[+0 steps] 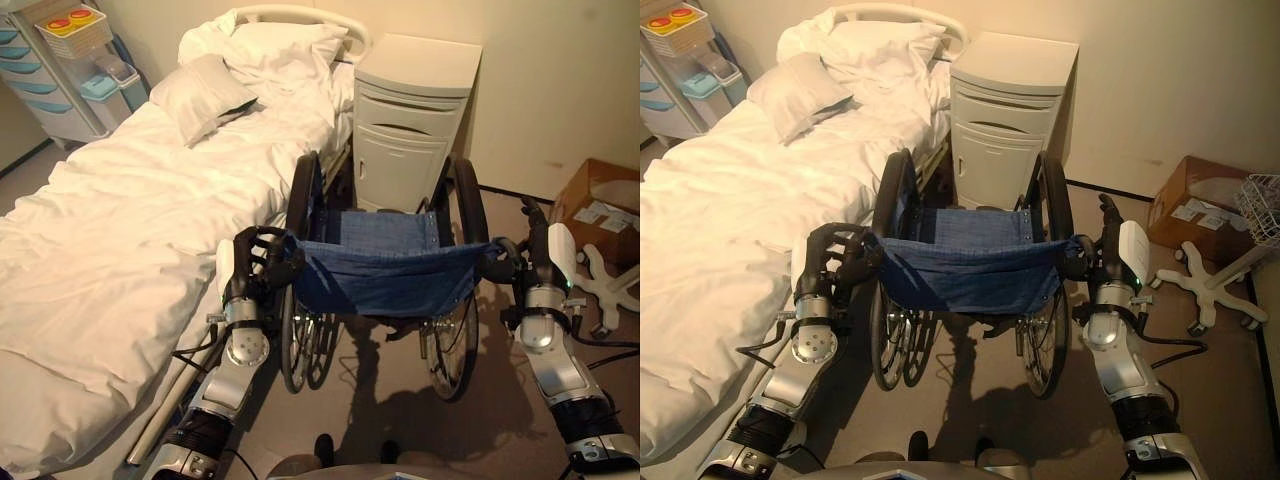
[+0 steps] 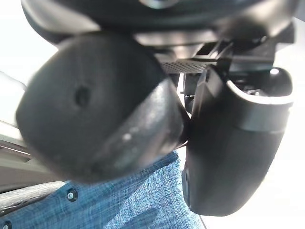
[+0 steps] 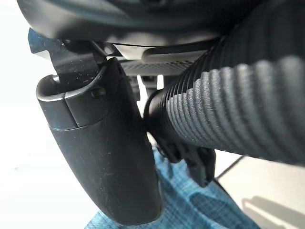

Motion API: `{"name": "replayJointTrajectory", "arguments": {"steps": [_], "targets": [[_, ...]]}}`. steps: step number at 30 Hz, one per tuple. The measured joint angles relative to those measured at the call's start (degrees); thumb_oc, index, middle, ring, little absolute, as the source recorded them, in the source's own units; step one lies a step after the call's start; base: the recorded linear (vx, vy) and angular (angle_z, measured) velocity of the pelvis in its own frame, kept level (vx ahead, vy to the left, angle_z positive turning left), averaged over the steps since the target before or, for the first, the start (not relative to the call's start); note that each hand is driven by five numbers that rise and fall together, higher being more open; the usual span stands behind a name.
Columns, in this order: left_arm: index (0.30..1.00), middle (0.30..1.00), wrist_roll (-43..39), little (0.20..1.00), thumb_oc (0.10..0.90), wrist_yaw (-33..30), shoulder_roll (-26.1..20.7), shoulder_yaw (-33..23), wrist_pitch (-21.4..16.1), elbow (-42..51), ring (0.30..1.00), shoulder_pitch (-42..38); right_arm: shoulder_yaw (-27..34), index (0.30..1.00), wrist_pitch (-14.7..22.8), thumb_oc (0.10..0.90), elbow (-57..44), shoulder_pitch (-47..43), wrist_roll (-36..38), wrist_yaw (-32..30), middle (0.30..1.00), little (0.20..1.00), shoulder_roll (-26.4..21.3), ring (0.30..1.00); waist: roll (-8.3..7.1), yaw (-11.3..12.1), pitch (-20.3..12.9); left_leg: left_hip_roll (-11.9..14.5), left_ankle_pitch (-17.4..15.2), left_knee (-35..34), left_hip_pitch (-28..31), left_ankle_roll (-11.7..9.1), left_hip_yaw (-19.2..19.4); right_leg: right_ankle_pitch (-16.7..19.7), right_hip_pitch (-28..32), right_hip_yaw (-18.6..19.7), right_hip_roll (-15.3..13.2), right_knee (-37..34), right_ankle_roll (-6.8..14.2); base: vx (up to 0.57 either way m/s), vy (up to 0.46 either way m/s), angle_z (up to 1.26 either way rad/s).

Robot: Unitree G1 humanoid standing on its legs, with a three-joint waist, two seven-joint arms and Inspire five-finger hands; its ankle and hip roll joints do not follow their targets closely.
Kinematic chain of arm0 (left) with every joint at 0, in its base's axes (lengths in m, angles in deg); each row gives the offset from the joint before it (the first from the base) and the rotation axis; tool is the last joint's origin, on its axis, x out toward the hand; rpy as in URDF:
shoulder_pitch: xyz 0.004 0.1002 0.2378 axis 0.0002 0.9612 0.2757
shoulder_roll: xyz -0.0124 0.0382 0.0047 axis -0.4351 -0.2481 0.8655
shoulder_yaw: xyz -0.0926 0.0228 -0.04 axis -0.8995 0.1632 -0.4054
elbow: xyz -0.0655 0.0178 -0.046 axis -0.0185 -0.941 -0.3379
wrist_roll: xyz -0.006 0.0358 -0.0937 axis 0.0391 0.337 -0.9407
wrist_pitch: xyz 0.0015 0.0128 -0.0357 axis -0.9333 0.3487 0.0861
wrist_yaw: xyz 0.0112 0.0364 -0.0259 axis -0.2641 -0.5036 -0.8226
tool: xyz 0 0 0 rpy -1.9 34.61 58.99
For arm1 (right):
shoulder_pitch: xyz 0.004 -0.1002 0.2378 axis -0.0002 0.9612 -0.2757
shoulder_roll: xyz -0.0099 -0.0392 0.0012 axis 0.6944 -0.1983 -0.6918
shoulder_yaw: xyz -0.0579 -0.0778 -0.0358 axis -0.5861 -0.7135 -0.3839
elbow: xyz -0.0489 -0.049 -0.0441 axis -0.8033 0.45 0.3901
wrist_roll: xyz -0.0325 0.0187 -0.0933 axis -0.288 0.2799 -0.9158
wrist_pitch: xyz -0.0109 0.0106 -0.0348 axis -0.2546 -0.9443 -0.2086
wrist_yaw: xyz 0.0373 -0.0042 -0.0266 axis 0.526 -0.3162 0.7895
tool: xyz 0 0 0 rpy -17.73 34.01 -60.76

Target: Push the wheelchair next to the bed

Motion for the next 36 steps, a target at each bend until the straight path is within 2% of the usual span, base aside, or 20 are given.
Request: {"name": "replayJointTrajectory", "arguments": {"steps": [3, 9, 10, 11, 15, 18, 22, 24, 27, 32, 36], "targets": [[0.900, 0.900, 1.3, 0.900, 0.800, -2.0, 0.1, 0.7, -0.1, -0.3, 0.900, 0.0, -0.2, 0.900, 0.0, 0.800, 0.1, 0.1, -0.9, -1.2, 0.900, 0.900, 0.2, 0.900, 0.04, 0.0, 0.0, 0.0, 0.0, 0.0, 0.0, 0.0, 0.0, 0.0, 0.0, 0.0, 0.0, 0.0, 0.0, 0.00, 0.000, 0.00], [0.900, 0.900, 7.7, 0.900, 0.800, -11.8, 0.7, 1.7, -2.9, -1.8, 0.900, 1.5, -1.1, 0.900, 1.1, 0.800, 0.0, 0.5, -1.9, -3.7, 0.900, 0.900, 0.5, 0.900, -0.16, -0.4, 0.1, 0.1, -0.1, 0.1, 0.0, -0.1, 0.3, 0.0, -0.1, 0.2, 0.1, -0.1, 0.0, 0.01, 0.000, -0.01], [0.900, 0.900, 9.2, 0.900, 0.800, -15.1, 1.1, 1.7, -4.6, -2.5, 0.900, 1.9, -1.7, 0.900, 1.1, 0.800, 0.0, 0.5, -2.5, -4.5, 0.900, 0.900, 0.6, 0.900, -0.34, -0.7, 0.2, 0.1, -0.1, 0.2, 0.1, -0.1, 0.3, 0.2, -0.1, 0.1, 0.1, -0.1, -0.2, 0.00, 0.000, 0.00], [0.900, 0.900, 10.8, 0.900, 0.800, -19.0, 1.8, 1.7, -7.9, -2.5, 0.900, 2.1, -2.1, 0.900, 1.1, 0.800, 0.0, 0.5, -3.2, -5.7, 0.900, 0.900, 1.0, 0.900, -0.80, -0.8, 0.5, 0.2, -0.1, 0.4, 0.0, -0.1, 0.3, 0.2, -0.1, 0.1, 0.2, -0.1, -0.3, 0.00, 0.000, 0.00], [0.900, 0.900, 15.2, 0.900, 0.800, -25.2, 1.8, 1.1, -11.4, -2.4, 0.900, 2.0, -2.4, 0.900, 0.8, 0.800, 0.0, 1.5, -7.2, -9.1, 0.900, 0.900, 1.5, 0.900, -1.15, -0.8, 0.7, 0.1, -0.1, 0.4, 0.0, -0.1, 0.3, 0.2, 0.0, 0.1, 0.1, -0.1, -0.4, 0.00, 0.000, 0.00], [0.900, 0.900, 13.5, 0.900, 0.800, -25.7, 1.8, 0.1, -14.3, -1.9, 0.900, 1.9, -2.6, 0.900, 0.6, 0.800, 0.1, 2.7, -10.1, -13.4, 0.900, 0.900, 2.0, 0.900, -1.10, -0.2, 0.8, 0.1, -0.1, 0.4, 0.0, -0.1, 0.3, 0.2, 0.0, 0.1, 0.1, -0.1, -0.4, 0.00, 0.000, 0.00], [0.900, 0.900, 5.0, 0.900, 0.800, -26.0, 2.2, -5.1, -14.1, -1.9, 0.900, 1.9, -2.6, 0.900, 0.8, 0.800, -0.1, 3.8, -12.1, -19.1, 0.900, 0.900, 2.1, 0.900, -0.46, 0.4, 1.1, 0.1, -0.1, 0.1, 0.1, -0.1, 0.3, 0.2, 0.1, 0.1, 0.1, -0.1, -0.4, 0.00, 0.000, 0.00], [0.900, 0.900, -1.6, 0.900, 0.800, -26.3, 2.4, -9.0, -14.0, -2.6, 0.900, 2.5, -2.5, 0.900, 2.9, 0.800, -0.1, 5.1, -12.3, -25.4, 0.900, 0.900, 2.4, 0.900, -0.06, 0.7, 1.3, 0.1, -0.1, 0.0, -0.1, -0.1, 0.2, 0.2, 0.1, 0.1, 0.0, -0.1, -0.4, -0.01, 0.000, 0.06], [0.900, 0.900, -5.0, 0.900, 0.800, -26.5, 2.5, -10.6, -14.0, -2.6, 0.900, 4.3, -2.3, 0.900, 6.2, 0.800, -0.2, 5.9, -12.7, -29.5, 0.900, 0.900, 2.4, 0.900, 0.67, 1.0, 1.6, -0.2, -0.1, 0.0, -0.1, -0.1, 0.2, 0.1, 0.1, 0.0, -0.1, -0.1, -0.2, -0.01, -0.006, 0.05], [0.900, 0.900, -5.3, 0.900, 0.800, -24.5, 2.5, -10.2, -14.0, -2.5, 0.900, 6.3, -1.8, 0.900, 8.9, 0.800, -0.2, 6.3, -9.4, -29.3, 0.900, 0.900, 2.5, 0.900, 0.74, 1.1, 1.6, -0.1, -0.1, 0.0, -0.1, -0.1, 0.1, 0.1, 0.1, 0.0, -0.1, -0.1, -0.2, 0.00, -0.002, 0.01], [0.900, 0.900, -7.1, 0.900, 0.800, -21.9, 2.5, -10.3, -14.2, -0.8, 0.900, 7.7, 2.3, 0.900, 14.6, 0.800, -3.6, 7.9, 1.5, -22.6, 0.900, 0.900, 5.0, 0.900, 0.71, 0.9, 1.6, -0.1, -0.1, 0.0, -0.1, -0.1, 0.1, 0.1, 0.1, 0.0, -0.1, -0.1, -0.2, 0.00, 0.000, 0.00]]}}
